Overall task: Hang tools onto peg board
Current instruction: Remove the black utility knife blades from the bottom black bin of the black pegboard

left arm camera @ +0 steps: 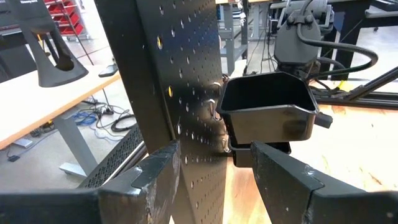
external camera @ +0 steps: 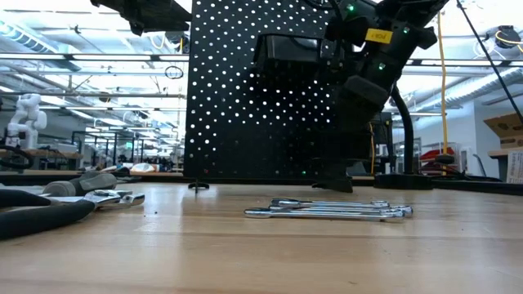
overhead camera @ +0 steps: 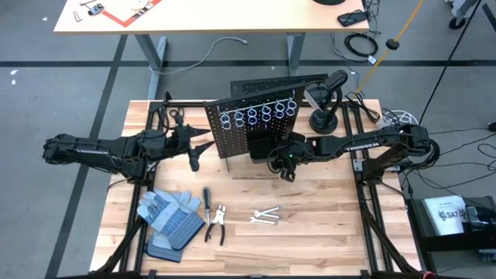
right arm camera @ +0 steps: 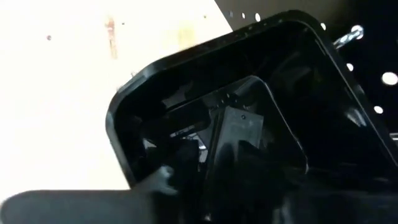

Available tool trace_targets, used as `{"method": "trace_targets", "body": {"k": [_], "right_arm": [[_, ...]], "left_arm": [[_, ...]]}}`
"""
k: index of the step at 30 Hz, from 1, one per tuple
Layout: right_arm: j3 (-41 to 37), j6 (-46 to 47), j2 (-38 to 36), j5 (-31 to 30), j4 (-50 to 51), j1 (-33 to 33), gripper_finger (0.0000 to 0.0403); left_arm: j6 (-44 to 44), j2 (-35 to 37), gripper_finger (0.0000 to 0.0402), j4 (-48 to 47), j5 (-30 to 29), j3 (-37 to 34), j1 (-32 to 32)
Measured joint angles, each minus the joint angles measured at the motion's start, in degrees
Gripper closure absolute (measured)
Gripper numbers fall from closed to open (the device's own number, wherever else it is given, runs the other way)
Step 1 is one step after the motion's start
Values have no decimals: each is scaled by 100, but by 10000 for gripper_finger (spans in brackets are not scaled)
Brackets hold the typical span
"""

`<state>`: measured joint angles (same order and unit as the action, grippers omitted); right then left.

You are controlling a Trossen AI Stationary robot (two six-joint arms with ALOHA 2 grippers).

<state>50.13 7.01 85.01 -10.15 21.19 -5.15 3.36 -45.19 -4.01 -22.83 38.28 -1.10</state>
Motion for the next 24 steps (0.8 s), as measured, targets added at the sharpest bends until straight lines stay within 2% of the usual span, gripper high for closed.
{"method": "trace_targets", "body": {"k": [6,10,14,24], "right_arm": [[11,116,16,-14,-13,-122,186],[14,128,16,20,-8,-151,149],[20,127,61,115,-21,-159,147],[33,153,381,327,-28,-224,182]], "left_arm": [[-1,-1,196,-5,0,0,0],[0,-2,196,0,0,0,0],[0,0,196,0,0,0,0],[0,-1,196,0,0,0,-1]]}}
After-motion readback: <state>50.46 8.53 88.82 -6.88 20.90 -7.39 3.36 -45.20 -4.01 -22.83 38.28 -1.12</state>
